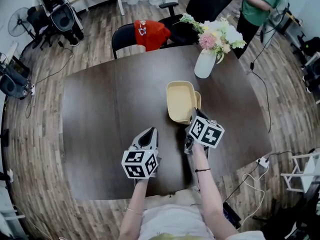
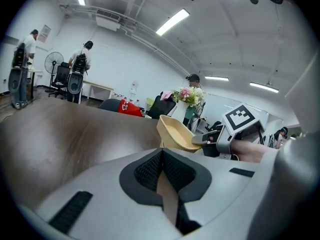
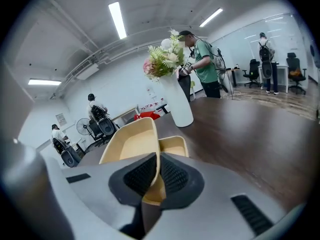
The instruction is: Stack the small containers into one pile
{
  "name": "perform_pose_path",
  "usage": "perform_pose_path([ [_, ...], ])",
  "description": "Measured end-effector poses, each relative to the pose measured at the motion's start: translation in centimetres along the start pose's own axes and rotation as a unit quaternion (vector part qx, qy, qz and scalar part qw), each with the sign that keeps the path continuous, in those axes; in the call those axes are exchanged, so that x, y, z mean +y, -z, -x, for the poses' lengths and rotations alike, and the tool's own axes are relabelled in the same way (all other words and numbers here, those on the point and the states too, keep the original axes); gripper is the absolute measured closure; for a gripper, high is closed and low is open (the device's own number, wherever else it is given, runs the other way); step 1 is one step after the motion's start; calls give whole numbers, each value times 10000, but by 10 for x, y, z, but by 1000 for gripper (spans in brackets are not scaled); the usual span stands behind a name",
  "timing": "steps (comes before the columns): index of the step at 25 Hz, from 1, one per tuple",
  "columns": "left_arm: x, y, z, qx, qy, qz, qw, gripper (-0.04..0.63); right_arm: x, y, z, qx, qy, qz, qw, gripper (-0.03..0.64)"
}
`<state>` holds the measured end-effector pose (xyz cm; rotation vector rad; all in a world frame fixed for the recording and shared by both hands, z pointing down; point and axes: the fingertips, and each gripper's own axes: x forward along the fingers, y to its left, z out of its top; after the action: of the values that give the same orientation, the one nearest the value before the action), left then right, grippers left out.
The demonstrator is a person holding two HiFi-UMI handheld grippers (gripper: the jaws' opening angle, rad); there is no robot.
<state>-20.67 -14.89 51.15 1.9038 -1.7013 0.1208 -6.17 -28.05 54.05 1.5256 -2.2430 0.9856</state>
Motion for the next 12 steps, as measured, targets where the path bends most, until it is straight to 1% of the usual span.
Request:
perform_pose_path([
  [5, -10, 1, -9, 55, 48, -13, 10000, 571, -23, 2, 0, -65, 325, -341, 9989, 580],
  [12, -16, 2, -14, 99, 47, -18, 9999, 571, -38, 6, -1, -84, 615, -463, 9970, 580],
])
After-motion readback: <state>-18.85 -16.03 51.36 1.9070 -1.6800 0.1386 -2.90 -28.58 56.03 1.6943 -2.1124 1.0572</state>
